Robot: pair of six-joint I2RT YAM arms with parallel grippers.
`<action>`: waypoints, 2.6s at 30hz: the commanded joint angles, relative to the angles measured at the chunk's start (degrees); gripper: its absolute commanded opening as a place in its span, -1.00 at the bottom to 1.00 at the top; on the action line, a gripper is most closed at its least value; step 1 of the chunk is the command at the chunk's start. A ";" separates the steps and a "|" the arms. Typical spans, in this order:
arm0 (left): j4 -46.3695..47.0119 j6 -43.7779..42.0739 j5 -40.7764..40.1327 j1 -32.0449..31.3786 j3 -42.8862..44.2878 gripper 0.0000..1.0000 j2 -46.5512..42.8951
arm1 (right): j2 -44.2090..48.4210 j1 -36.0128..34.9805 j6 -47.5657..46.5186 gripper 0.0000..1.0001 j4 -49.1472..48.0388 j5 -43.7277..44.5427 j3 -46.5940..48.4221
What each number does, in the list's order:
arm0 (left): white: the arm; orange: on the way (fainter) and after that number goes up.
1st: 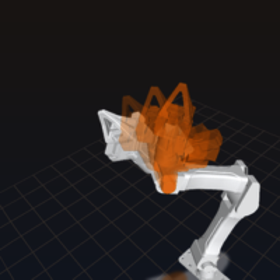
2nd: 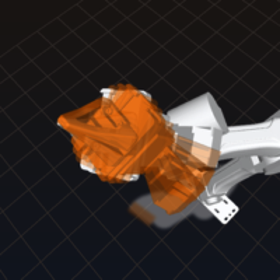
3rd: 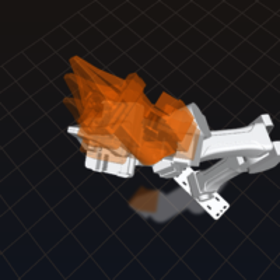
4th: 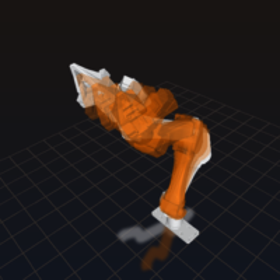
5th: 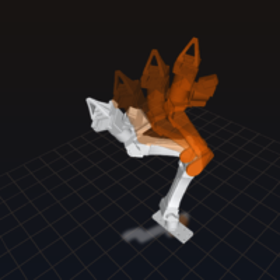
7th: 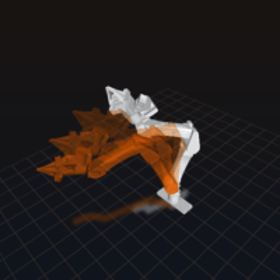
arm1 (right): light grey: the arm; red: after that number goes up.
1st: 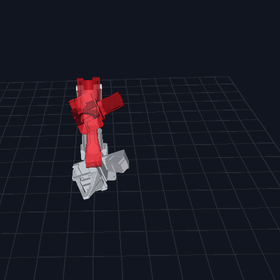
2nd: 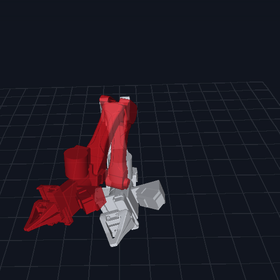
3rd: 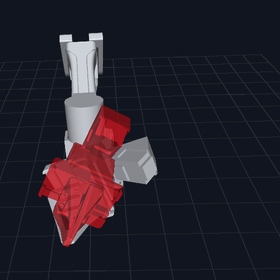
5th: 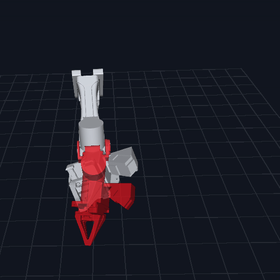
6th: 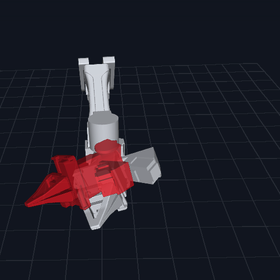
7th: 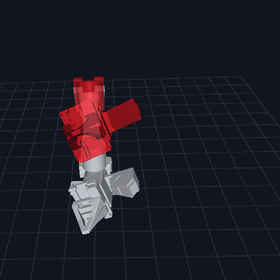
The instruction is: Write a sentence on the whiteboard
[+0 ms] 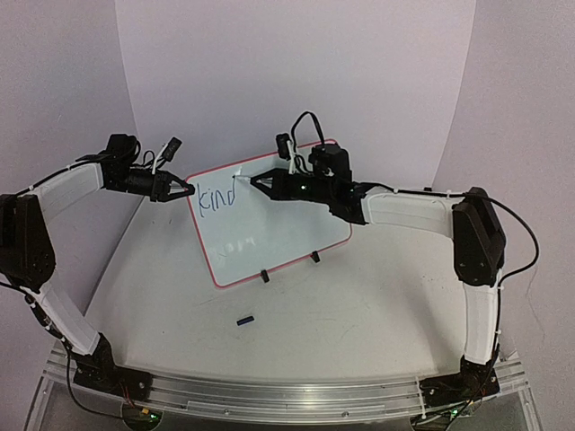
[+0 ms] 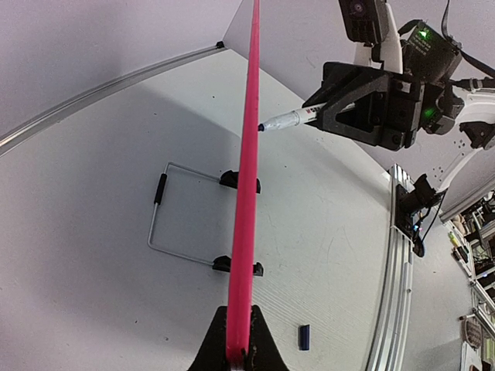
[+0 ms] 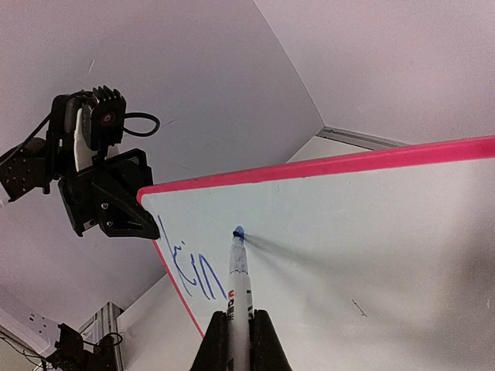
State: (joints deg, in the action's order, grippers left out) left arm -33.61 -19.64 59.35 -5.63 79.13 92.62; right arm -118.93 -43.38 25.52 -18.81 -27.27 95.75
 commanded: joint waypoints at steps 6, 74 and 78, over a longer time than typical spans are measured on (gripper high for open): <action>-2.52 -2.60 -2.31 -0.44 1.05 -1.00 -0.96 | 0.60 0.31 0.57 -1.00 -0.70 -0.76 -5.03; -2.52 -2.59 -2.48 -0.44 1.02 -1.00 -0.92 | 4.79 0.40 0.83 -1.00 -4.04 4.05 -9.70; -2.52 -2.62 -2.46 -0.43 1.00 -1.00 -0.81 | 4.24 0.40 1.07 -1.00 -3.92 2.15 -10.44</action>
State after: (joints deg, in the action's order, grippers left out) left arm -34.06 -19.65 59.24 -5.56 79.15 92.62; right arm -116.44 -43.40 26.44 -22.93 -25.66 86.45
